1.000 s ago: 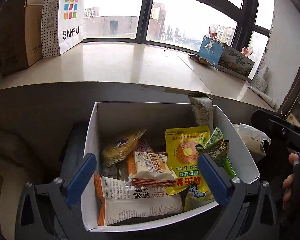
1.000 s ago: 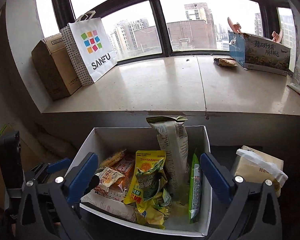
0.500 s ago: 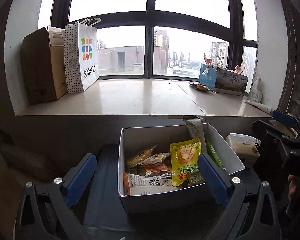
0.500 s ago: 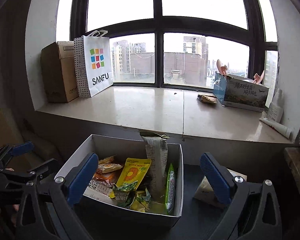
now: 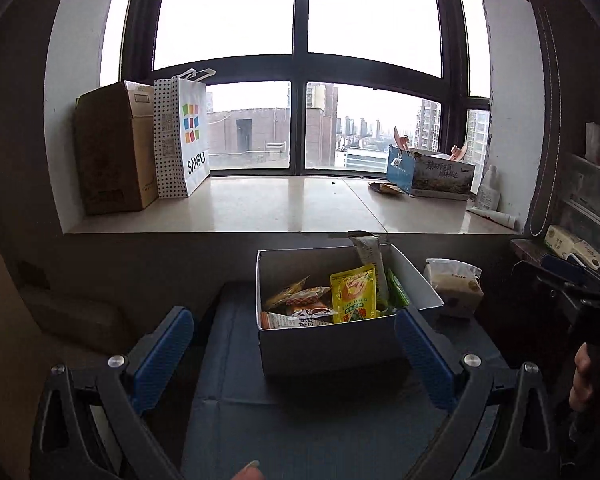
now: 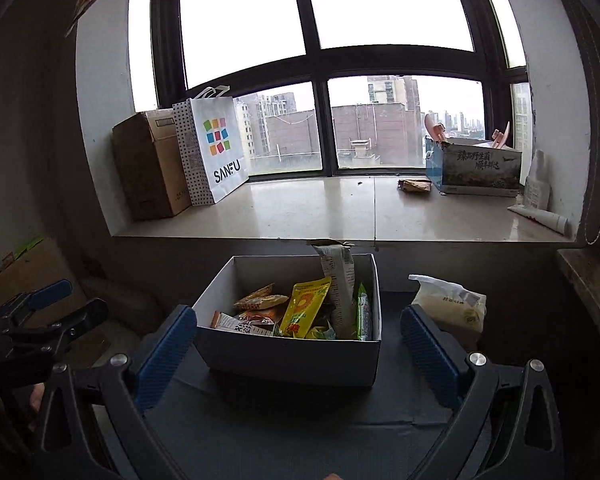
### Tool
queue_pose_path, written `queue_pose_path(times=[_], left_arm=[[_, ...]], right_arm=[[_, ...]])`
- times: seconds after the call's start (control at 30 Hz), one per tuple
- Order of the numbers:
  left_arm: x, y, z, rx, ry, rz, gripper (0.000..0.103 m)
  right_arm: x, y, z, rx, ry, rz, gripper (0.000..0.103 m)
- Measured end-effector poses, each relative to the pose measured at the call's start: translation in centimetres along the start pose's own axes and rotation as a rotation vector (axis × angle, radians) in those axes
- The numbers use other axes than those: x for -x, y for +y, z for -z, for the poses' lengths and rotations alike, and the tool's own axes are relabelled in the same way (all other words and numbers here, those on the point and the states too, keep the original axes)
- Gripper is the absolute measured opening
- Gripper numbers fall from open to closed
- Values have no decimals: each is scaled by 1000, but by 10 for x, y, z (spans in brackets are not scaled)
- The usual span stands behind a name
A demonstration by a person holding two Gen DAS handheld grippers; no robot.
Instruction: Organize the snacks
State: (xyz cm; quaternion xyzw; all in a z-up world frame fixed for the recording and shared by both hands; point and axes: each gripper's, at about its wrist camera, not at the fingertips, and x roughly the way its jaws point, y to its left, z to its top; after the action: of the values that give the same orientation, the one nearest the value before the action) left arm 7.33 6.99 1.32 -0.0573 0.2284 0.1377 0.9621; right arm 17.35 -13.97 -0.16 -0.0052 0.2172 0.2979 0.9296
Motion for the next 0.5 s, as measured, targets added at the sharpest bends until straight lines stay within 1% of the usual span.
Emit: queue_pose_path(times=[0.07, 0.1, 0.13, 0.2, 0.27, 0.37, 0.5], left_arm=[[16, -1, 8, 27, 14, 60, 103], [24, -2, 12, 35, 17, 93, 103], [32, -3, 16, 36, 14, 109, 103], [47, -7, 20, 34, 10, 100, 103], [61, -12, 23, 23, -12, 72, 103], [74, -16, 28, 20, -14, 80, 103], [77, -19, 29, 21, -4, 74, 103]], right_arm=[[18, 4, 7, 15, -23, -1, 103], [27, 5, 11, 15, -33, -18, 103], [36, 6, 16, 8, -30, -49, 103], [51, 9, 25, -5, -14, -87, 103], [60, 11, 35, -14, 3, -71, 103], [71, 14, 44, 10, 16, -35, 103], [78, 8, 48, -4, 27, -56, 103]])
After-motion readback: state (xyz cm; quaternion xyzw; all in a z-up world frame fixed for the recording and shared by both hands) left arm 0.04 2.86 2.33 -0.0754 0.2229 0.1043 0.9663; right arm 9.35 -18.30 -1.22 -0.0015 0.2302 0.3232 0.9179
